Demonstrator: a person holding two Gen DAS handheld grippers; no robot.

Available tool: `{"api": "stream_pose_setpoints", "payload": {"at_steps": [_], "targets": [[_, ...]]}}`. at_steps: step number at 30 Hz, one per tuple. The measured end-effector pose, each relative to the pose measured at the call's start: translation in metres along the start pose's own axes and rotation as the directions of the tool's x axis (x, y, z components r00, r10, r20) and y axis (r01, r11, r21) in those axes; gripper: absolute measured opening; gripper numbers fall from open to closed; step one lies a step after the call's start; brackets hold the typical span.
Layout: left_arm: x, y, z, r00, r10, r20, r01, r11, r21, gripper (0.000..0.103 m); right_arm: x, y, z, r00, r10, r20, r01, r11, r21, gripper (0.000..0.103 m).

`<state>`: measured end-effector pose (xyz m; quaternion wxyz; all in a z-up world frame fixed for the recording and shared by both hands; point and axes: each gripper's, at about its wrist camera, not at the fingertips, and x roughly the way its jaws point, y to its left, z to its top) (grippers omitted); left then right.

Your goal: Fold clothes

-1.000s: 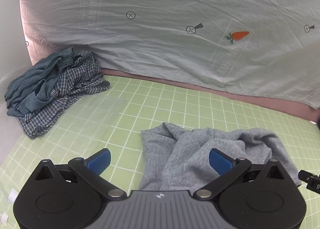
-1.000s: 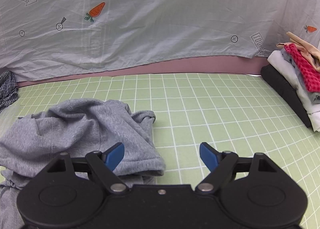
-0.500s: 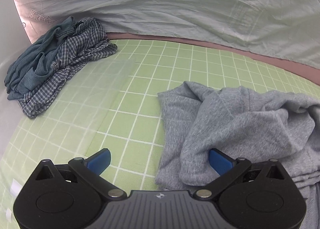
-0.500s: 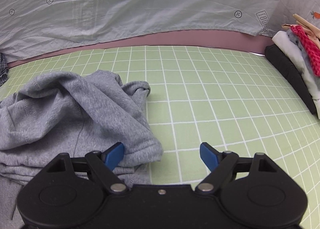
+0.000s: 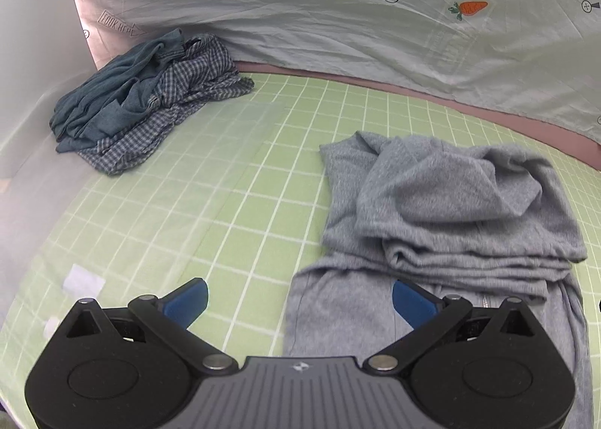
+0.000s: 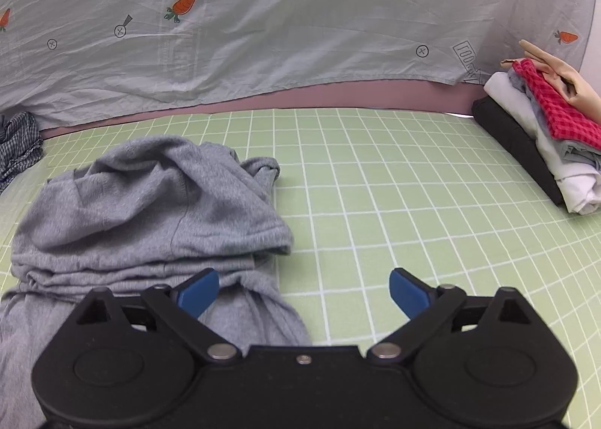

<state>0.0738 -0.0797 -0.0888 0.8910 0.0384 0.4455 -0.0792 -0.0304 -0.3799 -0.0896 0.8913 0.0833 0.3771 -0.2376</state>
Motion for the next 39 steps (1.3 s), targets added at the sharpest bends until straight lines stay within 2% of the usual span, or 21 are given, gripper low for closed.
{"api": "stream_pose_setpoints", "payload": {"at_steps": [9, 17, 24, 31, 39], "targets": [[-0.024, 0.014, -0.069, 0.994, 0.007, -0.106, -0.004, 1.0, 0.028, 0.103, -0.034, -0.001, -0.073, 0.993, 0.041, -0.113, -0.041, 0.999, 0.003, 0.102], [-0.028, 0.02, -0.099, 0.989, -0.004, -0.15, 0.009, 1.0, 0.029, 0.102, -0.045, -0.009, -0.114, 0.977, 0.053, -0.208, -0.041, 0.997, 0.061, 0.102], [-0.023, 0.019, -0.115, 0.98, -0.038, -0.194, 0.04, 0.999, 0.009, 0.098, -0.049, -0.016, -0.134, 0.965, 0.075, -0.252, -0.054, 0.995, 0.089, 0.102], [-0.019, 0.016, -0.124, 0.971, -0.06, -0.233, 0.06, 0.998, -0.006, 0.093, -0.051, -0.019, -0.139, 0.962, 0.083, -0.261, -0.06, 0.994, 0.094, 0.103], [-0.02, 0.014, -0.127, 0.971, -0.078, -0.227, 0.076, 0.997, -0.016, 0.085, -0.052, -0.017, -0.138, 0.956, 0.089, -0.28, -0.066, 0.994, 0.089, 0.103]]}}
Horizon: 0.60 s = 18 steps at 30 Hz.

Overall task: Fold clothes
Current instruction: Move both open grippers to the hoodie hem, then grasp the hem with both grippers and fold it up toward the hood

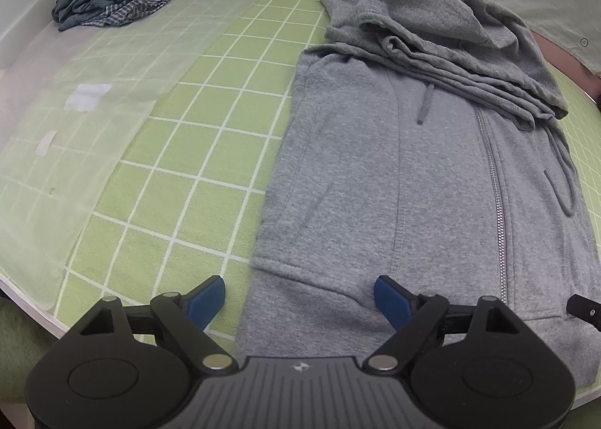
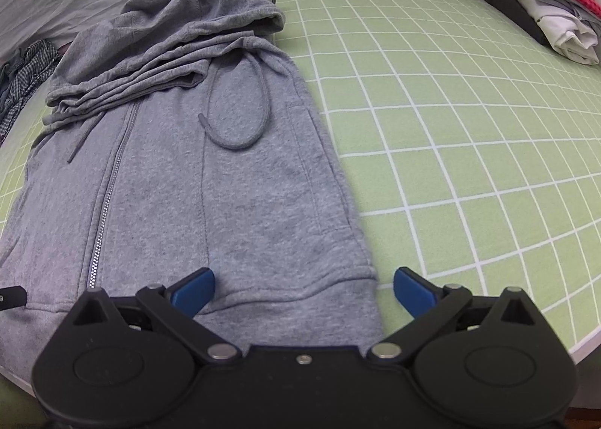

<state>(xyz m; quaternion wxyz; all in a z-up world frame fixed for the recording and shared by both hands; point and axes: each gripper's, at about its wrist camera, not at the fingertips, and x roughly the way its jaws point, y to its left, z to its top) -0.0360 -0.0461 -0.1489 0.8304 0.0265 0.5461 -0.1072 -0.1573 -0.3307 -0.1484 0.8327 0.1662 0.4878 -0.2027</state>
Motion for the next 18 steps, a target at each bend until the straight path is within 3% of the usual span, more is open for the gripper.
{"api": "stream_pose_setpoints", "payload": {"at_steps": [3, 6, 7, 8, 9, 11, 18], "targets": [[-0.003, -0.004, -0.002, 1.0, -0.014, 0.023, 0.014, 1.0, 0.018, 0.071, 0.0, 0.004, -0.001, 1.0, 0.007, -0.008, -0.007, 1.0, -0.019, 0.102], [-0.007, -0.008, -0.003, 0.999, -0.036, 0.038, 0.034, 0.999, 0.033, 0.055, -0.004, 0.007, -0.001, 1.0, 0.025, 0.001, -0.025, 0.999, -0.041, 0.092], [-0.007, -0.01, -0.003, 0.998, -0.048, 0.041, 0.046, 0.998, 0.036, 0.047, -0.006, 0.008, -0.001, 0.999, 0.033, 0.008, -0.033, 0.998, -0.047, 0.081], [-0.008, -0.01, -0.003, 0.997, -0.066, 0.04, 0.065, 0.997, 0.034, 0.033, -0.009, 0.008, -0.001, 0.999, 0.043, 0.02, -0.042, 0.998, -0.05, 0.06], [-0.008, -0.011, -0.002, 0.995, -0.088, 0.04, 0.087, 0.996, 0.025, 0.027, -0.011, 0.008, -0.001, 0.998, 0.066, 0.024, -0.064, 0.997, -0.052, 0.052], [-0.011, -0.013, 0.0, 0.993, -0.102, 0.054, 0.102, 0.995, 0.001, 0.014, -0.012, 0.008, 0.001, 0.99, 0.139, 0.012, -0.139, 0.99, -0.037, 0.02], [-0.034, -0.013, 0.028, 0.975, -0.165, 0.147, 0.176, 0.982, -0.071, 0.011, -0.022, 0.0, 0.015, 0.98, 0.19, 0.054, -0.191, 0.981, 0.03, 0.012]]}}
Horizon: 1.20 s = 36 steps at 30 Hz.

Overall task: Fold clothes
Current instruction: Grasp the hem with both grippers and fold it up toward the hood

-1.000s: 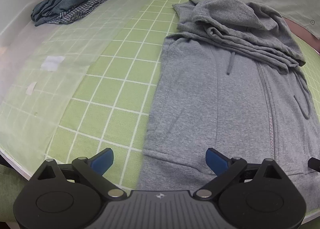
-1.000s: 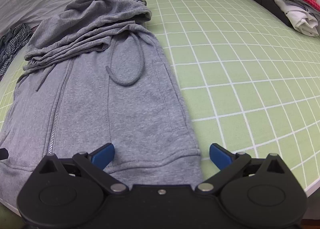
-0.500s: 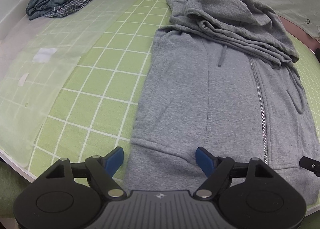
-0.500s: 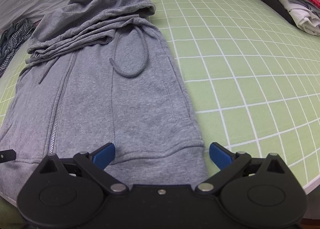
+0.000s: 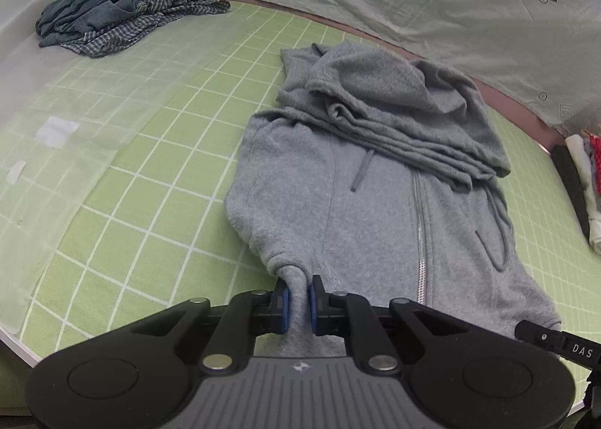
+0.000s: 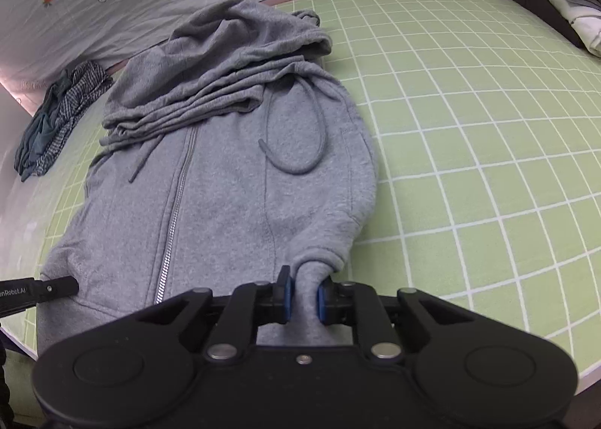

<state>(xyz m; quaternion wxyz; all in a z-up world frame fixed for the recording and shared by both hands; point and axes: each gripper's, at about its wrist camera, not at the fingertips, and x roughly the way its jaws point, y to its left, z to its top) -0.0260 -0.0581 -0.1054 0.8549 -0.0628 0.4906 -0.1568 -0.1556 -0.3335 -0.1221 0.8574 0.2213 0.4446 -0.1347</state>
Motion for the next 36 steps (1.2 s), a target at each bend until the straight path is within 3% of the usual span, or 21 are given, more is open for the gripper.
{"api": "stream_pose_setpoints", "payload": {"at_steps": [10, 15, 21, 25, 28, 33, 36], "targets": [[-0.013, -0.019, 0.084, 0.981, -0.103, 0.163, 0.119, 0.988, -0.094, 0.011, -0.014, 0.015, 0.083, 0.979, 0.093, 0.179, -0.096, 0.995, 0.007, 0.012], [-0.002, -0.02, 0.128, 0.97, -0.109, 0.216, 0.139, 0.982, -0.127, 0.011, -0.005, 0.016, 0.132, 0.963, 0.11, 0.248, -0.118, 0.993, 0.017, 0.012], [0.033, -0.018, 0.177, 0.967, -0.115, 0.229, 0.152, 0.977, -0.152, 0.011, 0.022, 0.021, 0.181, 0.951, 0.128, 0.283, -0.137, 0.99, 0.013, 0.012], [0.077, -0.02, 0.209, 0.978, -0.1, 0.185, 0.127, 0.982, -0.141, 0.015, 0.055, 0.022, 0.206, 0.954, 0.132, 0.269, -0.14, 0.99, 0.009, 0.013], [0.106, -0.019, 0.222, 0.993, -0.064, 0.103, 0.079, 0.986, -0.145, 0.017, 0.091, 0.018, 0.223, 0.973, 0.112, 0.2, -0.119, 0.993, 0.023, 0.018], [0.112, -0.012, 0.222, 0.994, -0.086, 0.069, 0.093, 0.989, -0.119, 0.03, 0.108, 0.007, 0.224, 0.983, 0.101, 0.155, -0.114, 0.991, 0.074, 0.044], [0.101, -0.008, 0.217, 0.996, -0.048, 0.081, 0.059, 0.988, -0.141, 0.051, 0.102, 0.001, 0.215, 0.983, 0.107, 0.151, -0.123, 0.987, 0.1, 0.05]]}}
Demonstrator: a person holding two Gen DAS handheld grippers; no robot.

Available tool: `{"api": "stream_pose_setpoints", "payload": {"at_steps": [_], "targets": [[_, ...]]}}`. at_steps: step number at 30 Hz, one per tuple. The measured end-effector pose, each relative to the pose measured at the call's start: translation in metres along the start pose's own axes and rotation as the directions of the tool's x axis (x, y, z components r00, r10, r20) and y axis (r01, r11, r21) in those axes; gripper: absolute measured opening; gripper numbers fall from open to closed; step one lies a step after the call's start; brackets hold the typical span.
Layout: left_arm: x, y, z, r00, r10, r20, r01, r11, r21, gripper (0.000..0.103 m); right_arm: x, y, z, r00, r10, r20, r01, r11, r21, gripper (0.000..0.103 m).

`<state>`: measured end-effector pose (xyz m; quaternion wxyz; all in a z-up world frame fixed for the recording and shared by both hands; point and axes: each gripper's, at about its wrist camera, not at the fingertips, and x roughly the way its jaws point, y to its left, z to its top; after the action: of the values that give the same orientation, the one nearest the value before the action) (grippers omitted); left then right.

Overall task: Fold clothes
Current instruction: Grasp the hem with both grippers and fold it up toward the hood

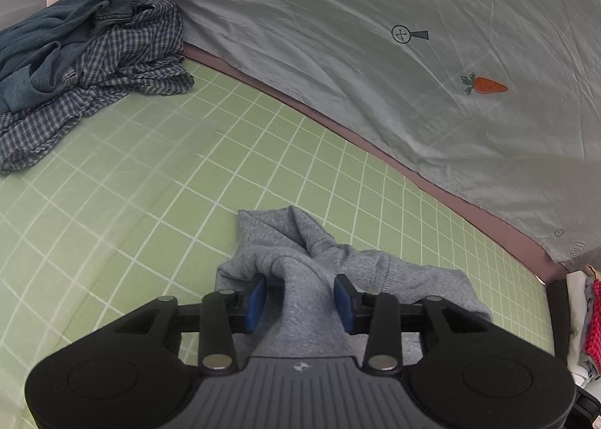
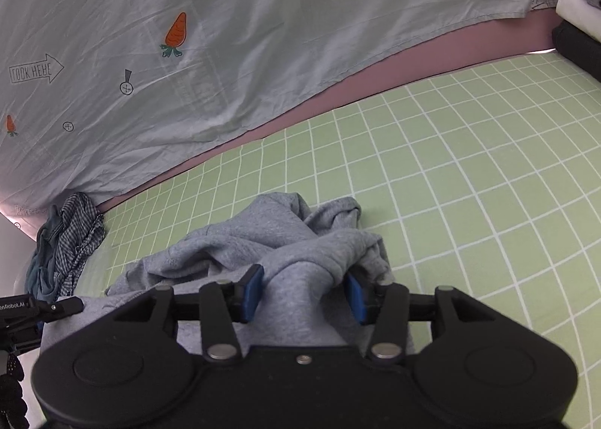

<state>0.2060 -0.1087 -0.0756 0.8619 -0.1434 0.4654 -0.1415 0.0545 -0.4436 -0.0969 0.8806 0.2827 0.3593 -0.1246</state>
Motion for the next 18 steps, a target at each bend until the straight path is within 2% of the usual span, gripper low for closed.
{"api": "stream_pose_setpoints", "payload": {"at_steps": [4, 8, 14, 18], "targets": [[-0.02, 0.007, -0.004, 1.0, -0.008, 0.018, 0.008, 1.0, -0.011, 0.053, -0.01, 0.003, -0.008, 1.0, -0.015, 0.009, 0.015, 1.0, -0.02, 0.051], [-0.03, 0.011, -0.018, 1.0, -0.011, -0.005, 0.011, 1.0, 0.014, 0.054, -0.022, 0.007, -0.017, 1.0, -0.022, 0.017, 0.022, 0.999, -0.041, 0.053], [-0.024, 0.018, -0.046, 0.998, -0.005, -0.066, 0.007, 1.0, 0.025, 0.054, -0.037, -0.001, -0.035, 1.0, -0.021, 0.011, 0.022, 1.0, -0.021, 0.058], [-0.017, 0.018, -0.052, 0.998, -0.017, -0.068, 0.022, 0.998, 0.063, 0.05, -0.04, -0.005, -0.043, 1.0, -0.013, -0.004, 0.013, 1.0, -0.011, 0.058]]}}
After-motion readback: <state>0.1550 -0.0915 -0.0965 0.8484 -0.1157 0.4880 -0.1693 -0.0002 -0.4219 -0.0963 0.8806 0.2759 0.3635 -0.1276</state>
